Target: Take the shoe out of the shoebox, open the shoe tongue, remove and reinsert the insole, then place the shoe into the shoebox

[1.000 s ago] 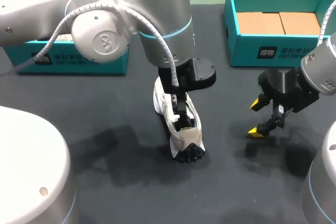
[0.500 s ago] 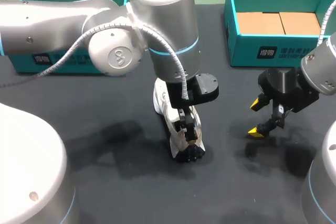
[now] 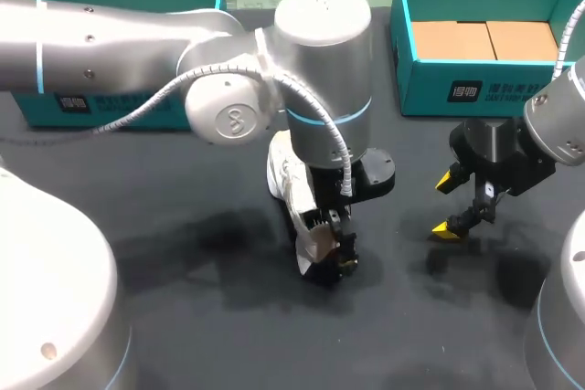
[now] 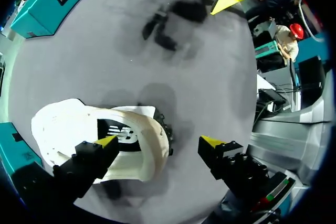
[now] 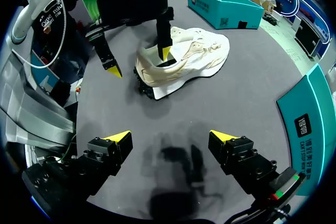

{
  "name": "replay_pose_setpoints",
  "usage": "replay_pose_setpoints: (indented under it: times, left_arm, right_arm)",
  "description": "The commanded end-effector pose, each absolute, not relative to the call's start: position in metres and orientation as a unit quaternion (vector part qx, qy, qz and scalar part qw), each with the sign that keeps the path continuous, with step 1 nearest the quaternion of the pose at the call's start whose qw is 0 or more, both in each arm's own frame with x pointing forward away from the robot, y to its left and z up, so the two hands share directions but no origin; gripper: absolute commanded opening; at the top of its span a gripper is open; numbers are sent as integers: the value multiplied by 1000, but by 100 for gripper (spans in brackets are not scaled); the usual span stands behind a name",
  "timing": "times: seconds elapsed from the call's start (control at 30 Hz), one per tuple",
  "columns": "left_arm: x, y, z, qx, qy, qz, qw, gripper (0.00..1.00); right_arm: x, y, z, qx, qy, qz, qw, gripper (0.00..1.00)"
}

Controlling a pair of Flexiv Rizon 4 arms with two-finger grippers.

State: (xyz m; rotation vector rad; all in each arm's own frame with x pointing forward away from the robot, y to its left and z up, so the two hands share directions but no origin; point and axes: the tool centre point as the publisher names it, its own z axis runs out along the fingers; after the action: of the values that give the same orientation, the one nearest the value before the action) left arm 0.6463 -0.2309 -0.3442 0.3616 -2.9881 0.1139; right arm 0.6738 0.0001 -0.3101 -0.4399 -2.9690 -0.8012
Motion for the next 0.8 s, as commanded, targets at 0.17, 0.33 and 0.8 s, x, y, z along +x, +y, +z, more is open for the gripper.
replay_pose_setpoints:
  times: [0.17, 0.33, 0.8]
  left_arm:
    - [642, -230, -364, 126, -990, 31, 61, 100]
    - [639, -229, -376, 137, -989, 25, 54, 100]
    - [639, -228, -387, 145, -989, 13, 39, 79]
  right_arm:
    - [672, 0, -310, -142, -956, -257, 16, 100]
    - [672, 0, -310, -142, -956, -257, 16, 100]
    - [672, 0, -310, -142, -956, -257, 16, 100]
